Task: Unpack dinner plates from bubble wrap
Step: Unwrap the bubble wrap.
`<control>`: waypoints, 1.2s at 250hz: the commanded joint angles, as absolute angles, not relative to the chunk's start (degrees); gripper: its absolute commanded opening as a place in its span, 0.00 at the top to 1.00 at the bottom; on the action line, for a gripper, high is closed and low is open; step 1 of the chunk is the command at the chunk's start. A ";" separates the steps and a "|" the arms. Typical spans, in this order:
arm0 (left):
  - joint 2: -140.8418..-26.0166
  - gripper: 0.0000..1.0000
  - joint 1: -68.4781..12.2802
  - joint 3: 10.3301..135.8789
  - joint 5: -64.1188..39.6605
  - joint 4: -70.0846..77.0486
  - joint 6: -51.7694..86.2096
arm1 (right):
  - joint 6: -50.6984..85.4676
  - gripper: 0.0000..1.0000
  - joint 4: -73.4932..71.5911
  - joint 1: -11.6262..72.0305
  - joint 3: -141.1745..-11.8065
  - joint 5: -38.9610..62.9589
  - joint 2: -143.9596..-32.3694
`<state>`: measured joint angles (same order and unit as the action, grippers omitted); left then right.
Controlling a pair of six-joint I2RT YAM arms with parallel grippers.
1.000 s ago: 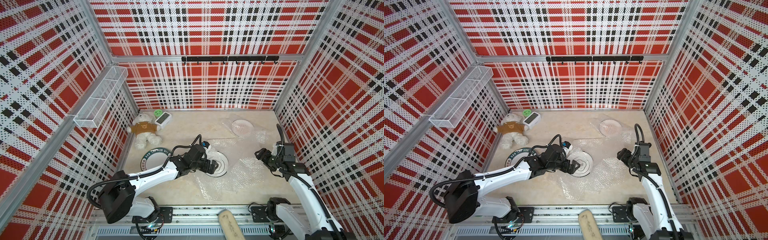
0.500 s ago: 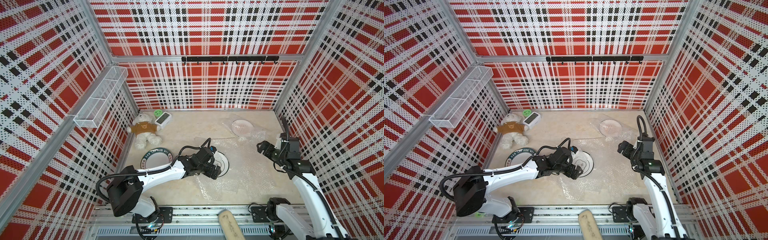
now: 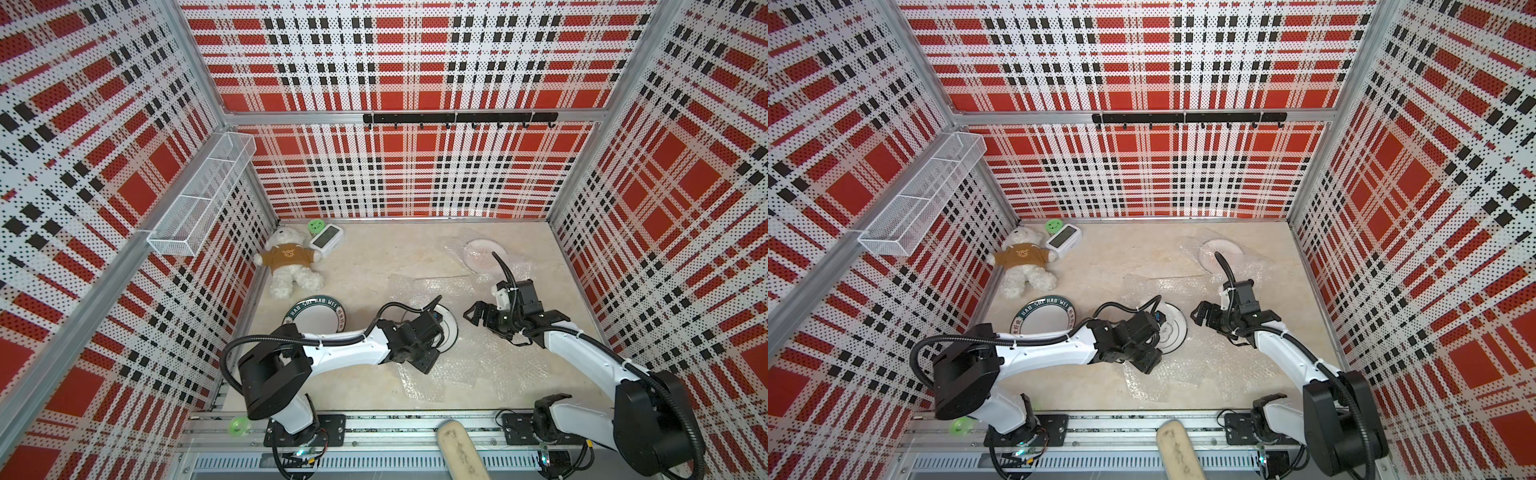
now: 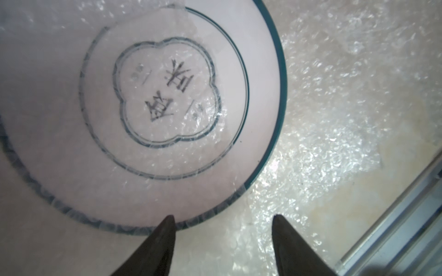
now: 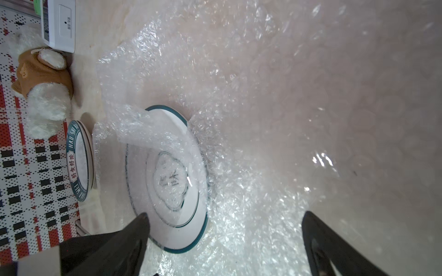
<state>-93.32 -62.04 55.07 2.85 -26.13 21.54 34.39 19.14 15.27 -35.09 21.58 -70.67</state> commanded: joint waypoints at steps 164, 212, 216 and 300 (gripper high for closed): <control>-98.14 0.80 -66.00 61.01 18.33 -34.05 26.90 | 34.57 0.00 9.28 14.51 -37.22 20.68 -81.30; -95.57 0.96 -66.18 60.04 19.99 -34.13 29.55 | 34.38 0.00 9.95 14.06 -39.50 20.65 -80.58; -95.34 0.98 -66.18 59.95 20.04 -34.10 29.74 | 34.27 0.00 10.28 14.06 -39.79 20.55 -80.46; -87.88 1.00 -64.99 55.66 23.79 -32.88 38.28 | 33.50 0.00 12.26 14.03 -40.30 21.34 -80.46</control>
